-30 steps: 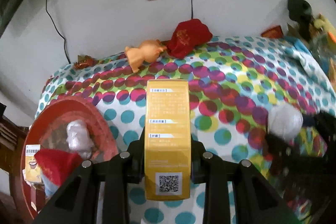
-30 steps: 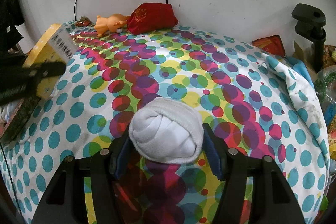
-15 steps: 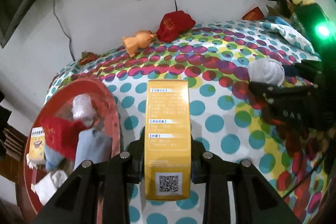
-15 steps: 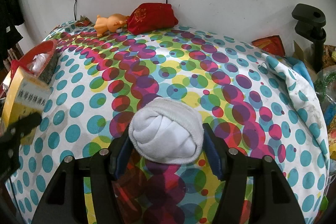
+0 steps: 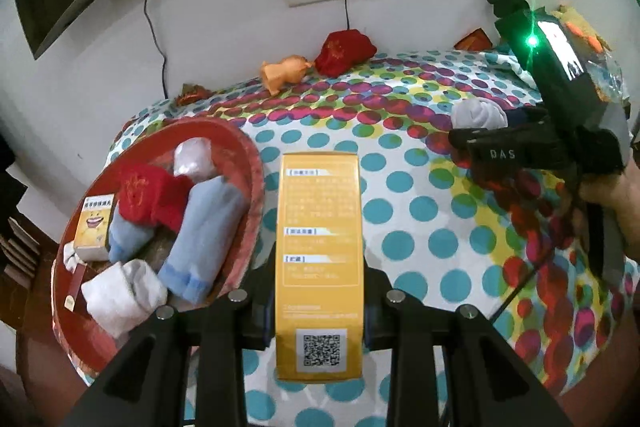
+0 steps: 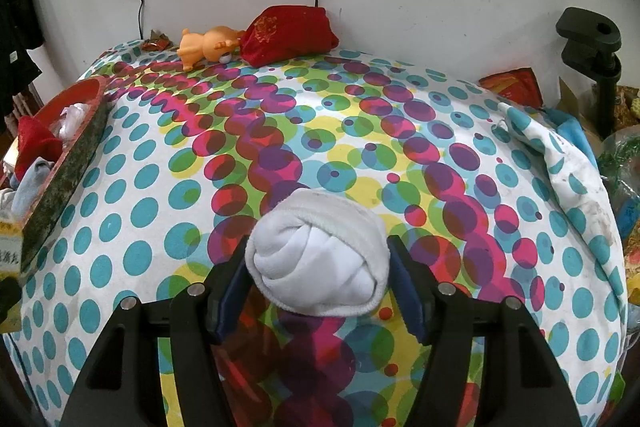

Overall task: Organize objects
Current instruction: 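Lift the yellow box with the left gripper and carry it over the tray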

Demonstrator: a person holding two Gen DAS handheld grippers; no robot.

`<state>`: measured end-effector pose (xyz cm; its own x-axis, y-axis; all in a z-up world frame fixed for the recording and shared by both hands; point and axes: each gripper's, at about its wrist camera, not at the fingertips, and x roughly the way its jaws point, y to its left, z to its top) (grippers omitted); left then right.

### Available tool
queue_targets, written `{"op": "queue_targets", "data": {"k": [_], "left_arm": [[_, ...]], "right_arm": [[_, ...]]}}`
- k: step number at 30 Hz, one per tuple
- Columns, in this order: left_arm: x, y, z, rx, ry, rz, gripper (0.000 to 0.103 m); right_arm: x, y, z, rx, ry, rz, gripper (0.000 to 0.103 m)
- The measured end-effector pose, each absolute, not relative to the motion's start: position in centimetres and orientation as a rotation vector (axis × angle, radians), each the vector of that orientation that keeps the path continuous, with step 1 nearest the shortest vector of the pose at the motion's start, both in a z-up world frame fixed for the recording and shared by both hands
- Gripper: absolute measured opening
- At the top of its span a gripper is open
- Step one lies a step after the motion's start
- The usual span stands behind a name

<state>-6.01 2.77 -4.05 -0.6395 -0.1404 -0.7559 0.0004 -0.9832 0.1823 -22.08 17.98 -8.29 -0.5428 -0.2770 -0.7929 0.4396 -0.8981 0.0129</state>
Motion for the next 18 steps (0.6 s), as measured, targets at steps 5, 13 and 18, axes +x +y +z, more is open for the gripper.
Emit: {"op": "queue_targets", "data": {"k": [5,13,18], "left_arm": [[-4.8,-0.2,-2.8,1.285,-0.149,-2.762,0.03],[-3.1,-4.8,-1.0,1.329,0.039,-2.769,0.03],[-2.7,-7.9,0.2,1.304,0.129,-2.749,0.03]], "right_arm": [[-22.1,18.2,-8.3,1.204,0.263,-2.433,0.062],[-22.1,17.9,-8.3,1.204,0.264,-2.433,0.063],[-22.1,18.3,-8.3,1.204,0.265,-2.433,0.063]]}}
